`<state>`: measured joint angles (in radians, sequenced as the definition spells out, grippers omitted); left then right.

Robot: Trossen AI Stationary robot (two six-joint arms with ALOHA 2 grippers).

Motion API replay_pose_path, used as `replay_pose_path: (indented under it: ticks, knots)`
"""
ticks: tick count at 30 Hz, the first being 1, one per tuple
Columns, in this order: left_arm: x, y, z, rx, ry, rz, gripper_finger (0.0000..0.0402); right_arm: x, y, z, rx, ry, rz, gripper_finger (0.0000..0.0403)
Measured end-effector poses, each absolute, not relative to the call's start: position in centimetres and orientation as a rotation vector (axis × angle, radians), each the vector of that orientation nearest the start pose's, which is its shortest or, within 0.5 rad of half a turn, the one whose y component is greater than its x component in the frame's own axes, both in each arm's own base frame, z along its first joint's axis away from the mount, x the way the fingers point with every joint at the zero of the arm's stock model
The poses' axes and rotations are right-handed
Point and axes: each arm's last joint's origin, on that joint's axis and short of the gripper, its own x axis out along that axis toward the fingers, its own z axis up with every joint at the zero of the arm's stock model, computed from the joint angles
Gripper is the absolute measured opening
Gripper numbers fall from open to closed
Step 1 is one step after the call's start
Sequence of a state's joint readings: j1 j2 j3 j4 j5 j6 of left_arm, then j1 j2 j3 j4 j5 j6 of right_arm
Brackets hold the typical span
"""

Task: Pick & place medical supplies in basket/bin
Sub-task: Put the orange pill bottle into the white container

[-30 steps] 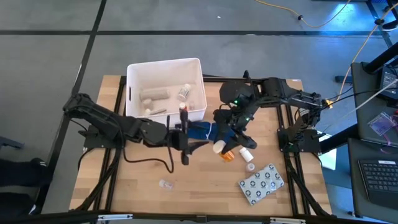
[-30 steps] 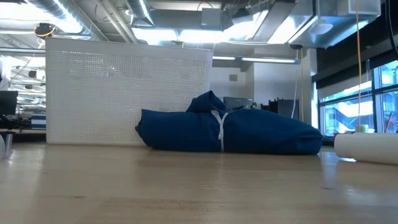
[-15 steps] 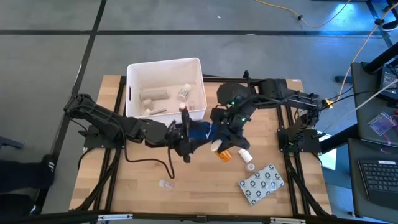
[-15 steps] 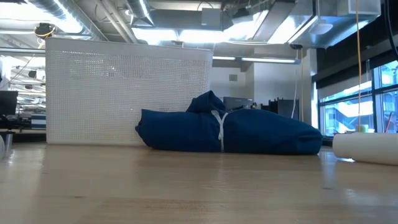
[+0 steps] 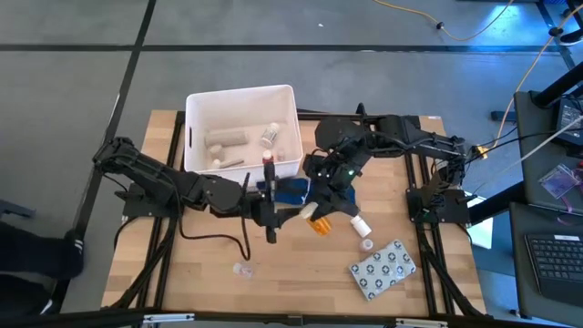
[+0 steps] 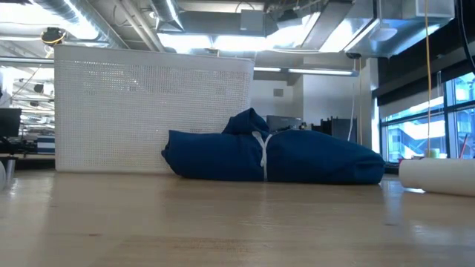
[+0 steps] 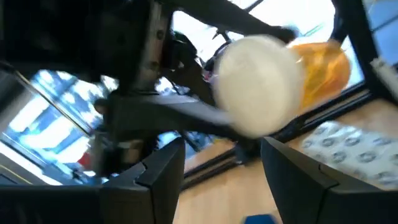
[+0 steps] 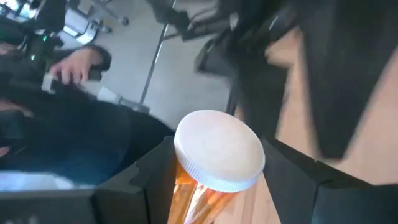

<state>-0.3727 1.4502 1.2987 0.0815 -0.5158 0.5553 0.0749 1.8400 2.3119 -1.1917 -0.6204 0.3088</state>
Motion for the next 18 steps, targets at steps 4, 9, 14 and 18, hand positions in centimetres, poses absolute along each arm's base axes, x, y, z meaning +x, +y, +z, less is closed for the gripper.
replay_pose_path:
  ticks: [4,9,14,18]
  knots:
    - [31.3,-10.9,37.3,0.425,0.163,0.093,0.0205,35.2,4.3,46.9,0.458,0.720,0.564,0.0207]
    - [31.2,-11.1,37.4,0.255,0.152,0.073,0.0204,35.6,4.3,48.0,0.364,0.584,0.567,0.0207]
    - [31.2,-11.3,37.7,0.119,0.119,0.014,0.0199,35.9,5.0,48.4,0.188,0.485,0.501,0.0207]
    - [30.9,-11.5,37.8,0.073,0.127,0.003,0.0198,35.6,5.7,48.5,0.152,0.479,0.487,0.0207]
